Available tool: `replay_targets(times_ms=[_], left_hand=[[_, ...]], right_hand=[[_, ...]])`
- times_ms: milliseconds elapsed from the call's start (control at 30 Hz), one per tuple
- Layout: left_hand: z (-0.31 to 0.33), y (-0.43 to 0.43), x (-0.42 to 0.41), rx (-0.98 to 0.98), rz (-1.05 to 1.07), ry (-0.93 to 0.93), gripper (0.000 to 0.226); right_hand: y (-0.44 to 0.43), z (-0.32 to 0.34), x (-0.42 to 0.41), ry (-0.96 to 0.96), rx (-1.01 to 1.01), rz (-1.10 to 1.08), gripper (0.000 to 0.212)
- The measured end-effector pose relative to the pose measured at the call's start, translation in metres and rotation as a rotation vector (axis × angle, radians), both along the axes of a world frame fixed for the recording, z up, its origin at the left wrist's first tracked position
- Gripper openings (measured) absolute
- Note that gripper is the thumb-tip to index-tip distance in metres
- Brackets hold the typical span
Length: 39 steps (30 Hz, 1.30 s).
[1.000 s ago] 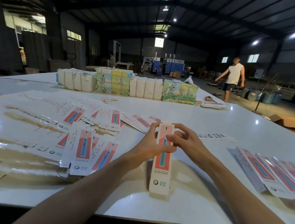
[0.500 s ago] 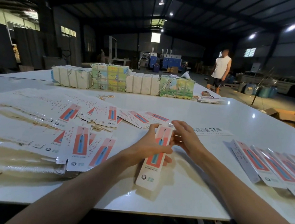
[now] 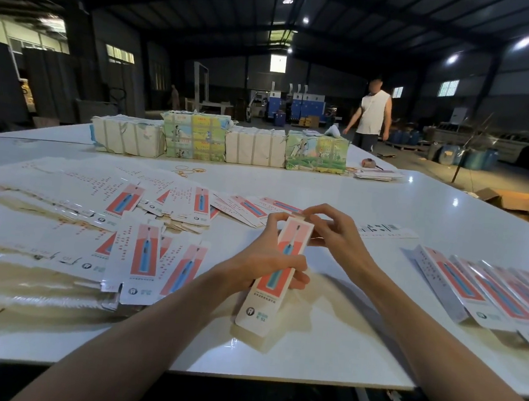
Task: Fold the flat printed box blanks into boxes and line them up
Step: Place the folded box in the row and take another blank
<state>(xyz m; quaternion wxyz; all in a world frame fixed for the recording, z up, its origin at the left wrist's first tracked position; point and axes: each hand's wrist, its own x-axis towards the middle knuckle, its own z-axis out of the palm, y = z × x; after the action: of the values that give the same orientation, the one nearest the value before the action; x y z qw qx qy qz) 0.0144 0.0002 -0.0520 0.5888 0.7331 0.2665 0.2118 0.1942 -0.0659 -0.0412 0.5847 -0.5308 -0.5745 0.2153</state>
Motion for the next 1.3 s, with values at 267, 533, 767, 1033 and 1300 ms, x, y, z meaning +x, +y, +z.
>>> replay_targets(times_ms=[267, 533, 767, 1033, 1300], left_hand=[[-0.005, 0.000, 0.001, 0.156, -0.004, 0.014, 0.098], [-0.006, 0.003, 0.002, 0.134, 0.029, 0.008, 0.103], [-0.007, 0.002, 0.005, 0.135, 0.033, -0.013, 0.103], [-0.004, -0.001, 0.001, 0.083, 0.010, -0.078, 0.091], [-0.005, 0.003, 0.002, 0.008, 0.083, -0.142, 0.087]], right_hand=[[-0.002, 0.009, -0.002, 0.333, -0.154, 0.065, 0.017], [-0.003, 0.011, -0.001, 0.386, -0.180, 0.041, 0.019], [-0.002, 0.014, 0.001, 0.373, -0.203, 0.036, 0.008], [-0.005, 0.014, -0.003, 0.393, -0.242, 0.124, 0.018], [-0.002, 0.008, -0.013, 0.363, -0.158, 0.117, 0.022]])
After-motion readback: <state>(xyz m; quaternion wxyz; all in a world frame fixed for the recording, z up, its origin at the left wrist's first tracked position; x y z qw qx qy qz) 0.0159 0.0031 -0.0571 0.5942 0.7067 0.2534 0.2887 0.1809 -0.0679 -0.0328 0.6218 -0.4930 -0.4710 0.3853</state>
